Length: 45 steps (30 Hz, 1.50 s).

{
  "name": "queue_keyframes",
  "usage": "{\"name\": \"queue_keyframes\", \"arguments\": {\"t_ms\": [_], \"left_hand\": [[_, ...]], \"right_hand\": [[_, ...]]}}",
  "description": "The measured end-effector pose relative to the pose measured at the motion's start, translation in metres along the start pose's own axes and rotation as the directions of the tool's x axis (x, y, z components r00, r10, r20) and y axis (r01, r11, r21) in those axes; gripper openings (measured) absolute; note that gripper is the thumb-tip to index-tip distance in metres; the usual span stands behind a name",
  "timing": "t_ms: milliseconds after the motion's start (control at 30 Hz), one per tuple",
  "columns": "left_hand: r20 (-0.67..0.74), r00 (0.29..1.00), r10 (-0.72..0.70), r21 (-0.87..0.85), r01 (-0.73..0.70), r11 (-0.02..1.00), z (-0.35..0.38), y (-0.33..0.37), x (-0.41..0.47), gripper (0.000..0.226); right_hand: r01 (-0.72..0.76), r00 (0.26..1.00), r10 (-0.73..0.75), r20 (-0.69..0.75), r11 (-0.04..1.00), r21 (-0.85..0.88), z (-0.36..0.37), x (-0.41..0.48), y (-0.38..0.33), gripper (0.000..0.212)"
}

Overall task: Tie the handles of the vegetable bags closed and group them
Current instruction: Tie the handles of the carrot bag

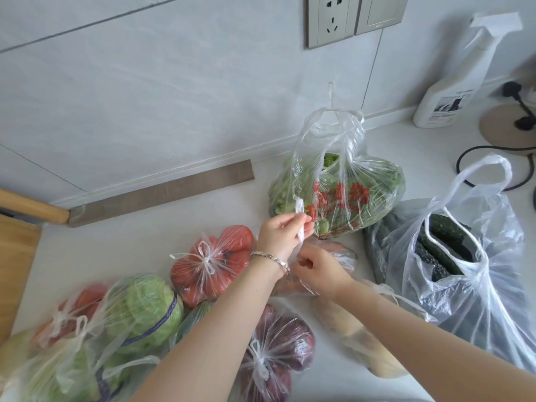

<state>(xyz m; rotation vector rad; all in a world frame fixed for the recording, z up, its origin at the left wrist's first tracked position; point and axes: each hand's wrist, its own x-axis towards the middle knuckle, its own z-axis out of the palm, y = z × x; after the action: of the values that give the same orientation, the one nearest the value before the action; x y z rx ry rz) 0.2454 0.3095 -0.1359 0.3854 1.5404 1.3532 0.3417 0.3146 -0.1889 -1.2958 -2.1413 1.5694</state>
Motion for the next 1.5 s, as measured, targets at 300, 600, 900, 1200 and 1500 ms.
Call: {"name": "queue_keyframes", "arguments": {"t_ms": [300, 600, 900, 1200, 1500], "left_hand": [[0.349, 0.936, 0.053, 0.826, -0.334, 0.455, -0.033, -0.025, -0.002, 0.036], [0.236, 0.961, 0.141, 0.797, -0.275, 0.537, -0.041, -0.044, -0.001, 0.026], [0.259, 0.934, 0.245, 0.824, -0.346, 0.448, -0.038, -0.048, -0.007, 0.022], [0.148, 0.985, 0.091, 0.849, -0.174, 0.498, -0.033, -0.04, -0.002, 0.026], [0.305, 0.951, 0.053, 0.911, -0.307, 0.274, -0.039, -0.035, -0.004, 0.027]], "right_hand": [[-0.189, 0.96, 0.269, -0.073, 0.82, 0.54, -0.001, -0.004, 0.0, 0.04], [-0.225, 0.897, 0.396, -0.198, 0.793, 0.566, -0.001, 0.002, 0.004, 0.028], [-0.199, 0.905, 0.309, -0.294, 0.916, 0.349, -0.009, 0.005, -0.004, 0.037], [0.239, 0.931, -0.276, -0.237, 0.956, -0.171, 0.004, -0.003, 0.016, 0.03], [0.33, 0.904, -0.392, -0.167, 0.892, -0.309, -0.003, 0.006, 0.016, 0.017]]}}
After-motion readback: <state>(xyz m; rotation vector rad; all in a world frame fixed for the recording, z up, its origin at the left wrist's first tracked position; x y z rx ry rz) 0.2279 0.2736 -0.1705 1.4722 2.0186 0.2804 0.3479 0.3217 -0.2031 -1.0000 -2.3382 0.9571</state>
